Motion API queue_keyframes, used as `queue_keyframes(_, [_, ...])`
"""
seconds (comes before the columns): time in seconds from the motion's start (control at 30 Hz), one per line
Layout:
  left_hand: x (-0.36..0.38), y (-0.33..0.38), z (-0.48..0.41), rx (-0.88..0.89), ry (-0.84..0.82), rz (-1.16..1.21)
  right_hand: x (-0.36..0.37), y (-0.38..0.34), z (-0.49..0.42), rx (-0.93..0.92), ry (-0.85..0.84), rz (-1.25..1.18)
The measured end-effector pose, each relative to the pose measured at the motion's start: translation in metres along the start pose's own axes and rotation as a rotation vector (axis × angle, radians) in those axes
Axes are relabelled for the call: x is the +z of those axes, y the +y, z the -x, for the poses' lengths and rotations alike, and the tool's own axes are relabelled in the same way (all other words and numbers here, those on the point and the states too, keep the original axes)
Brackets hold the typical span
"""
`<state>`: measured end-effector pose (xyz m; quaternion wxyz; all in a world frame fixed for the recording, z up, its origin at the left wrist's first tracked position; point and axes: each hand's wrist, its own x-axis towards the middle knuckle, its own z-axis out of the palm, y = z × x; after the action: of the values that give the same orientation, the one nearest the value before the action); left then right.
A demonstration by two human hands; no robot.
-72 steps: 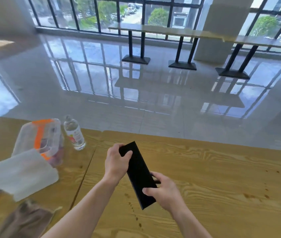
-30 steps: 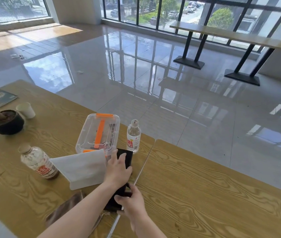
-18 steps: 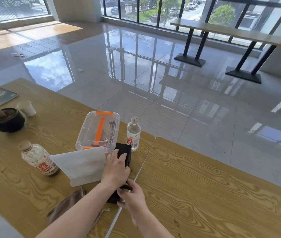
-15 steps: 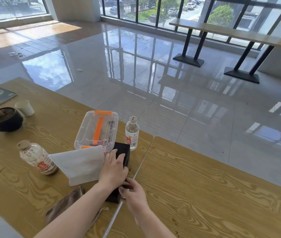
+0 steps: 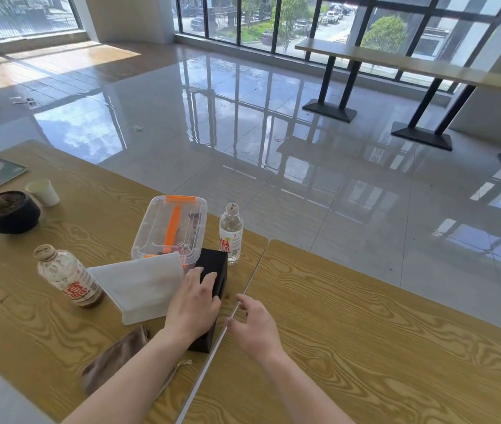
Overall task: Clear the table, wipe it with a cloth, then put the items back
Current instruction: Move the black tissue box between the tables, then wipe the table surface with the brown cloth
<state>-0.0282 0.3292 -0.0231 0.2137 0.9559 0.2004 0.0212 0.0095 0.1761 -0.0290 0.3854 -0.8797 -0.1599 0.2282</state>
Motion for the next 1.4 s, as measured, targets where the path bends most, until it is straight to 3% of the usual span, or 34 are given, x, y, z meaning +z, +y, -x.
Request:
queue_keyframes(0.37, [-0.019, -0.016, 0.054, 0.076, 0.173, -0.038, -0.015, 0.002, 0.015, -0.152, 0.036, 0.275])
queue_keyframes(0.67, [-0.021, -0.058, 0.096, -0.004, 0.263, -0.089, -0.021, -0.003, 0.025, -0.246, 0.031, 0.413])
queue_keyframes(0.83, [0.000, -0.105, 0.108, -0.178, 0.166, -0.137, -0.005, -0.007, 0.030, -0.284, 0.005, 0.426])
queue_keyframes(1.07, [0.026, -0.169, 0.105, -0.432, -0.112, -0.210, 0.055, -0.007, 0.055, -0.367, -0.067, 0.347])
queue_keyframes(1.23, [0.030, -0.177, 0.107, -0.431, -0.170, -0.195, 0.107, -0.024, 0.057, -0.556, -0.061, 0.363])
queue_keyframes(1.3, [0.030, -0.179, 0.106, -0.472, -0.175, -0.225, 0.127, -0.028, 0.052, -0.544, -0.147, 0.386])
queue_keyframes(1.4, [0.029, -0.180, 0.102, -0.487, -0.194, -0.288, 0.149, -0.031, 0.034, -0.376, -0.343, 0.453])
